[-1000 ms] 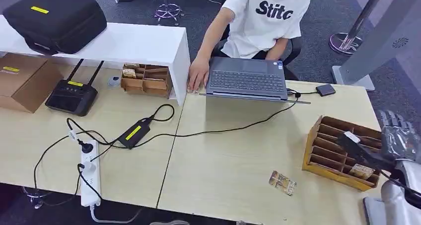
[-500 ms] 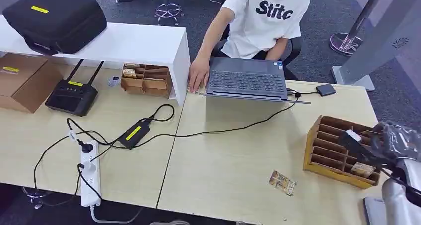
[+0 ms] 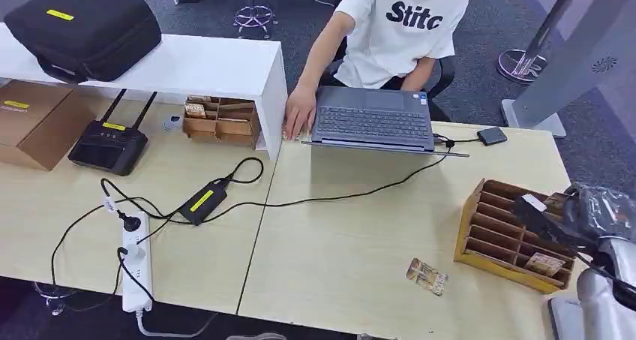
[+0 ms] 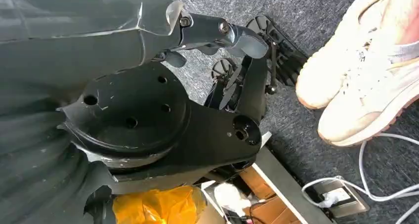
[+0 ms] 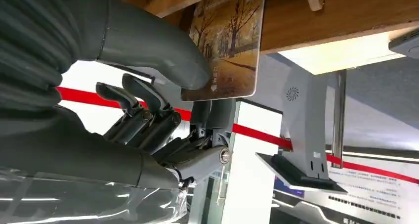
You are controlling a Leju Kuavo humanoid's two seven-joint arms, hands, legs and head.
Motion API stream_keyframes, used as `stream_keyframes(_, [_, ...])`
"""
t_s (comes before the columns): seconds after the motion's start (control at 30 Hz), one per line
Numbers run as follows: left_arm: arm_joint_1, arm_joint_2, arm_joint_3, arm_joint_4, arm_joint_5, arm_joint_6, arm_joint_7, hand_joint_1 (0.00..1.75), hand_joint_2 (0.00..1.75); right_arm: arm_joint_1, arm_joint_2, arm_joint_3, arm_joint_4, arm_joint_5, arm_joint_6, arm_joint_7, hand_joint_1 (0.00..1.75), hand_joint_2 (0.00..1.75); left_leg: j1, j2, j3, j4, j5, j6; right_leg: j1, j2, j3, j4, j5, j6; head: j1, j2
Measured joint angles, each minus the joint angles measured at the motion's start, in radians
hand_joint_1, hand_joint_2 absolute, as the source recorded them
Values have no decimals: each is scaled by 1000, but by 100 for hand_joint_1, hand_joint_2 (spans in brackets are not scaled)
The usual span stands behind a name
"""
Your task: Pass the card to the sensor for recognition and then transmit it.
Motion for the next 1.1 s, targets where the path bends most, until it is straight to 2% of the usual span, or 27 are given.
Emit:
stream_keyframes(0.2, [0,0,0,0,0,-1,0,0,175,0,0,0,0,-2,-6,-7,175,175,0,0,0,0,0,0,0,0,0,0,0,0,0,0])
stream_keyframes(0.33, [0,0,0,0,0,-1,0,0,175,0,3,1,-20,-13,-36,-26,175,175,0,0,0,0,0,0,0,0,0,0,0,0,0,0])
stream_keyframes(0.53, [0,0,0,0,0,-1,-3,0,175,-5,12,5,-122,-64,-45,-40,175,175,0,0,-1,0,0,0,0,0,0,0,0,0,0,0])
stream_keyframes(0.73, [0,-2,0,0,0,-1,-13,0,175,-26,19,42,-268,-103,-14,-28,175,175,0,-1,-1,0,0,0,0,-1,0,0,0,0,0,0])
stream_keyframes(0.9, [0,-2,0,0,0,-2,-14,0,175,-29,23,59,-316,-134,-17,-43,175,175,0,0,-1,0,0,0,0,0,0,0,0,0,0,0])
stream_keyframes(1.1, [0,-2,0,0,0,-4,-16,0,175,-41,24,129,-379,-160,1,-36,175,175,0,0,-1,0,0,0,0,0,0,0,0,0,0,0])
